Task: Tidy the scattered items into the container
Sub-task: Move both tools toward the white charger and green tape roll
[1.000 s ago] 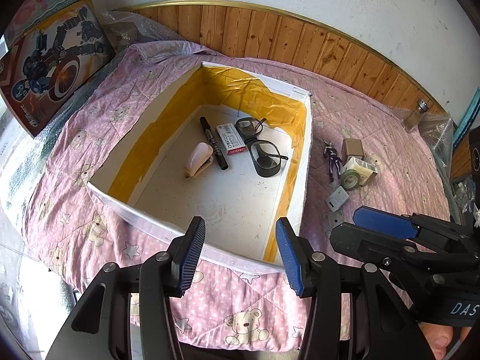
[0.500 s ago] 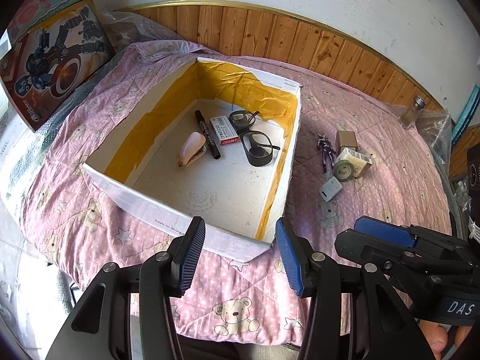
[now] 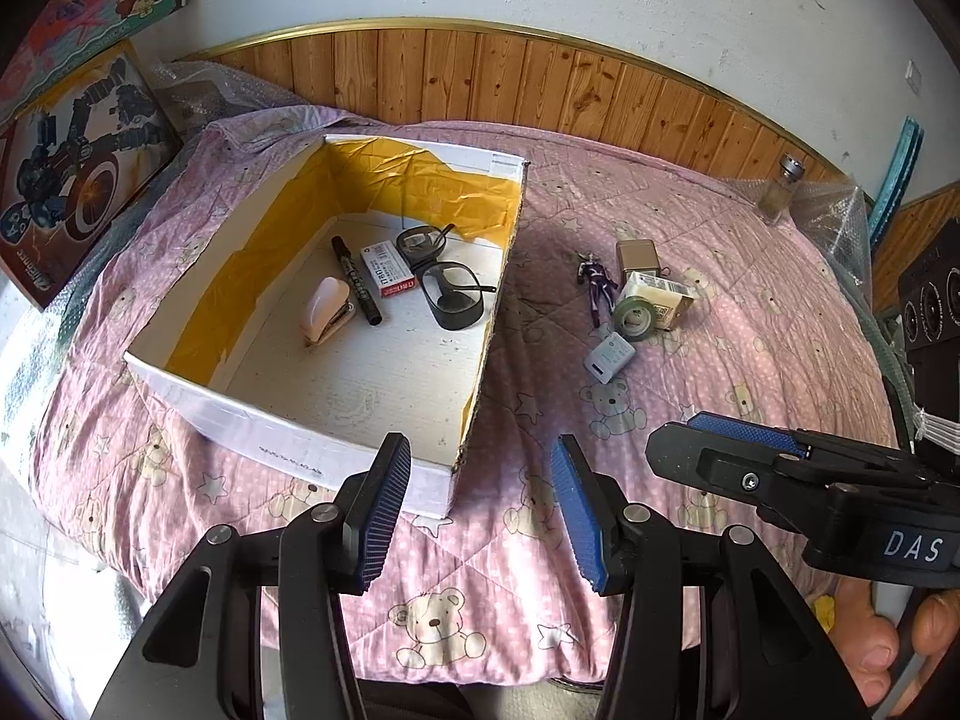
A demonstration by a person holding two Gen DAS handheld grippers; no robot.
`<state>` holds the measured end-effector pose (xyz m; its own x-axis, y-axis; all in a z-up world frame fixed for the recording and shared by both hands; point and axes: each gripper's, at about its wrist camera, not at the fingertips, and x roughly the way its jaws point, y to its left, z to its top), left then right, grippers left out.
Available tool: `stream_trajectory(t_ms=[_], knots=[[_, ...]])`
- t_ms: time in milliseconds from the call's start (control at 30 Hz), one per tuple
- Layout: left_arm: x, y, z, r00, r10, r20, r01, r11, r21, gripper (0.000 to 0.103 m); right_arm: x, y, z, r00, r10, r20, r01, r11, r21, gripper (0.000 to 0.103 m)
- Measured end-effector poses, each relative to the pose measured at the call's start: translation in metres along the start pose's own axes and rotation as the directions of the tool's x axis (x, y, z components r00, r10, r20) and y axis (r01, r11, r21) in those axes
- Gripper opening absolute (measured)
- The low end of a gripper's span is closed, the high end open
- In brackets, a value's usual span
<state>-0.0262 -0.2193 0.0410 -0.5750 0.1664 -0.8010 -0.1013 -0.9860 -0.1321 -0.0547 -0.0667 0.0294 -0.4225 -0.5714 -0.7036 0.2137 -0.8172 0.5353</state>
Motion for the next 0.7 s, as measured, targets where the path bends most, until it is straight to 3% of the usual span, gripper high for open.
stream_trajectory(t_ms=[700], knots=[[0.037, -0.039, -0.001, 0.991, -0.112, -0.069, 0.118, 0.989, 0.087, 0.051, 0.001, -0.066, 0.004, 0.999, -0.037, 0.021, 0.033, 0.987, 0.156, 0.055]])
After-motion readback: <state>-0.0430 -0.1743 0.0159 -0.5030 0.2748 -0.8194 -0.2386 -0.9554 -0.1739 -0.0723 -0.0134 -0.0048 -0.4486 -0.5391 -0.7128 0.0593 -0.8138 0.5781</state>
